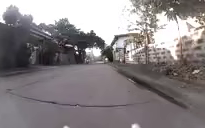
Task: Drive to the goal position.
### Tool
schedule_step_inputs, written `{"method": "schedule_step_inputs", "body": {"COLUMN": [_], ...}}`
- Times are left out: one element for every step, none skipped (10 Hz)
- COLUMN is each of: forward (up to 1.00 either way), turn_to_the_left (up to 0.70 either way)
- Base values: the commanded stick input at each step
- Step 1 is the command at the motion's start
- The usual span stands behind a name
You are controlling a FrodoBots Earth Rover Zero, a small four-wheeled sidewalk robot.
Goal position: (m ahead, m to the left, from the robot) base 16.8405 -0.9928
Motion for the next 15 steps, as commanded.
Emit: {"method": "schedule_step_inputs", "body": {"forward": [1.00, 1.00, 1.00, 1.00, 1.00, 1.00, 1.00, 1.00, 1.00, 1.00, 1.00, 1.00, 1.00, 1.00, 1.00], "turn_to_the_left": [0.00, 0.00, 0.00, 0.00, 0.00, 0.00, 0.00, 0.00, 0.00, 0.00, 0.00, 0.00, 0.00, 0.00, 0.00]}}
